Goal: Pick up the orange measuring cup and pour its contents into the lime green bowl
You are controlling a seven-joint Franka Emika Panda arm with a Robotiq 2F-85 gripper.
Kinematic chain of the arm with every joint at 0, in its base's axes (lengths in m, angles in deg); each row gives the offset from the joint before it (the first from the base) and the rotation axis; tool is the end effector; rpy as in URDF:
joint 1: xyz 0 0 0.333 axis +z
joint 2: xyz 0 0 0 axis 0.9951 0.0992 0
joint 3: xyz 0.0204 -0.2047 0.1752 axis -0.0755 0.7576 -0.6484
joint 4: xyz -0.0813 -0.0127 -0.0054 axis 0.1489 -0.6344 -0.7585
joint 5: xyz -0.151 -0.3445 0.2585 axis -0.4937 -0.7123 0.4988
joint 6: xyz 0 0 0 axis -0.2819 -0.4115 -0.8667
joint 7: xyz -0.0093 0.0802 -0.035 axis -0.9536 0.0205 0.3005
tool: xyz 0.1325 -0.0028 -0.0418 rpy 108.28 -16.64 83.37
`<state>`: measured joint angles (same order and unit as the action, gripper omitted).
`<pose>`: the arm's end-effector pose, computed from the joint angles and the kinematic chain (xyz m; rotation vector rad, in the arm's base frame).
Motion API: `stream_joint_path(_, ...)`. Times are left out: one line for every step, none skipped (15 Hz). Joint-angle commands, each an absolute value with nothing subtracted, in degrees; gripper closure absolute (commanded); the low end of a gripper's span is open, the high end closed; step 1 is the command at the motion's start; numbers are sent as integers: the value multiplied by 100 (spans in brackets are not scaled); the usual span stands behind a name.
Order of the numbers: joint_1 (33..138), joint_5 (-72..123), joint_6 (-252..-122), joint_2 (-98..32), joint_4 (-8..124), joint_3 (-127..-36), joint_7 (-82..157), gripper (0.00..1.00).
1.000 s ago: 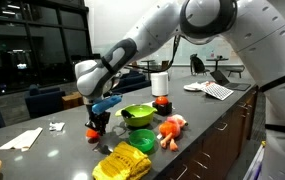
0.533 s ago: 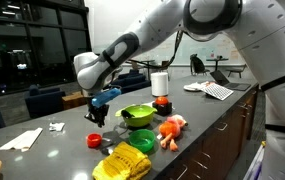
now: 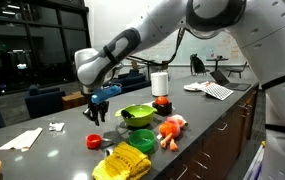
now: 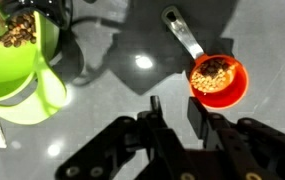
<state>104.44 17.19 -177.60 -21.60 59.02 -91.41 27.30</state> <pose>0.6552 0.3066 0.2391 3.0165 0.4531 0.1591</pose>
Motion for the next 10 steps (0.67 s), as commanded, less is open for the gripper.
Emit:
stream_joint_path(10100,2407,-18032,-2529,6489,-9535,3522,34)
stream_joint_path(9982,2706,-18053,-2603,6633,-9677,3884,27)
stream_joint_path(9865,2999,-18023,-2666,6760,-9810,4251,21)
stream_joint_path(9743,3268,-17933,-2761,6913,-9934,4646,13)
stream_joint_path(9640,3534,-17829,-2863,7057,-10048,4979,7)
stream_joint_path(9533,3755,-17693,-3002,7217,-10131,5308,2)
stream_joint_path(9444,3929,-17507,-3129,7354,-10191,5636,0)
stream_joint_path(9377,4048,-17294,-3235,7457,-10228,5955,0)
stream_joint_path(9317,4101,-17038,-3338,7545,-10252,6346,0)
stream_joint_path(9284,4109,-16829,-3419,7623,-10246,6676,0)
